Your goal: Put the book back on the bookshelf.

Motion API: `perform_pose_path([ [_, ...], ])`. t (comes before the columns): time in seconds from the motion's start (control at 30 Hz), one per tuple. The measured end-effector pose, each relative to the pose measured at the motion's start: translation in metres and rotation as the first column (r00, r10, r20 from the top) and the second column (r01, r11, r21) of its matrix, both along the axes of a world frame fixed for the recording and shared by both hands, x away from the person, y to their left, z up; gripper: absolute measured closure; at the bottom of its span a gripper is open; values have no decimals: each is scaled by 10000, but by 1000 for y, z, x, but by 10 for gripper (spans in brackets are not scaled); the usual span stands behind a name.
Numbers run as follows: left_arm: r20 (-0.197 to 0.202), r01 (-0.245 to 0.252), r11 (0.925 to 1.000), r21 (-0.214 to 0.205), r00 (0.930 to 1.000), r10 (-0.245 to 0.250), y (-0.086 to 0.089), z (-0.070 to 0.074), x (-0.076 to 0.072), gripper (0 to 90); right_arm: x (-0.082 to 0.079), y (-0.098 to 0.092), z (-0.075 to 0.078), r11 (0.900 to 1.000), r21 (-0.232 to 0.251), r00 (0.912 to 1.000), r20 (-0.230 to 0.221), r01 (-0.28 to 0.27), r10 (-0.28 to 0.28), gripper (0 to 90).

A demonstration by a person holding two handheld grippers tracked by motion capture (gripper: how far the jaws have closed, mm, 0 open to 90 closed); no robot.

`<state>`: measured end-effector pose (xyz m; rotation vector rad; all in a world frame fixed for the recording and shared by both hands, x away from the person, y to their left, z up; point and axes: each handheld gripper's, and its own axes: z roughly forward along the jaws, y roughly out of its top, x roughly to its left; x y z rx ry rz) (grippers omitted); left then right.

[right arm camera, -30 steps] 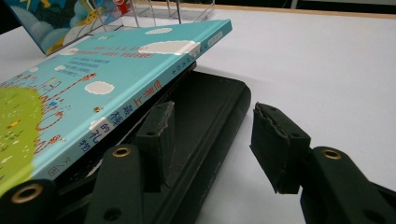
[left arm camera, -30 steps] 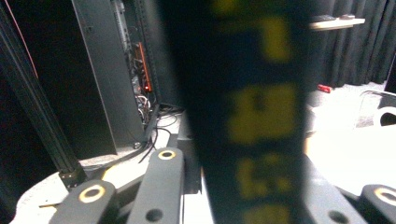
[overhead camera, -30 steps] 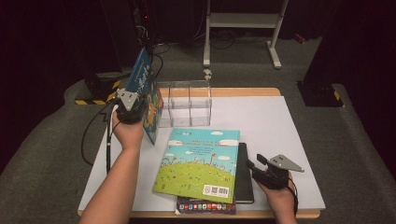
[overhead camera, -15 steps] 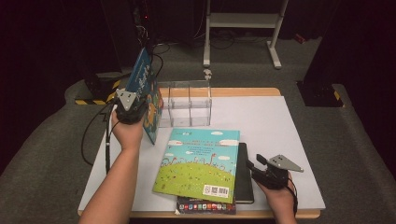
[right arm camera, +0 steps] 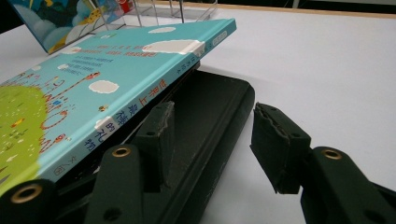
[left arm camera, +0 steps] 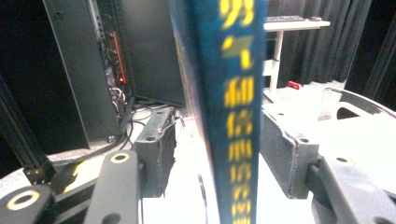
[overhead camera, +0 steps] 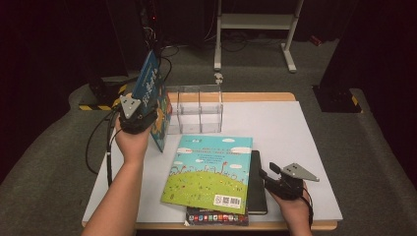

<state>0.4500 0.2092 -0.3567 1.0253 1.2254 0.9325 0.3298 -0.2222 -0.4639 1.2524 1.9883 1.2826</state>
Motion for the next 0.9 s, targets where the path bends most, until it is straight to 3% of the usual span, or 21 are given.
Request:
perform_pose_path([
  [0.47,-390,632,9972,-390,9971,-647,9,-9,-17,312,0,1,-1,10000,-44,10000,-38,-10,10,489],
  [0.73,-601,914,9956,-204,9939,-925,13,-14,-32,312,-1,0,0,10000,-29,10000,-18,12,-12,488],
  [0.9,-869,1105,9930,-410,9897,-1137,19,-19,-39,309,-1,0,-1,10000,-43,10000,-46,3,-4,488],
])
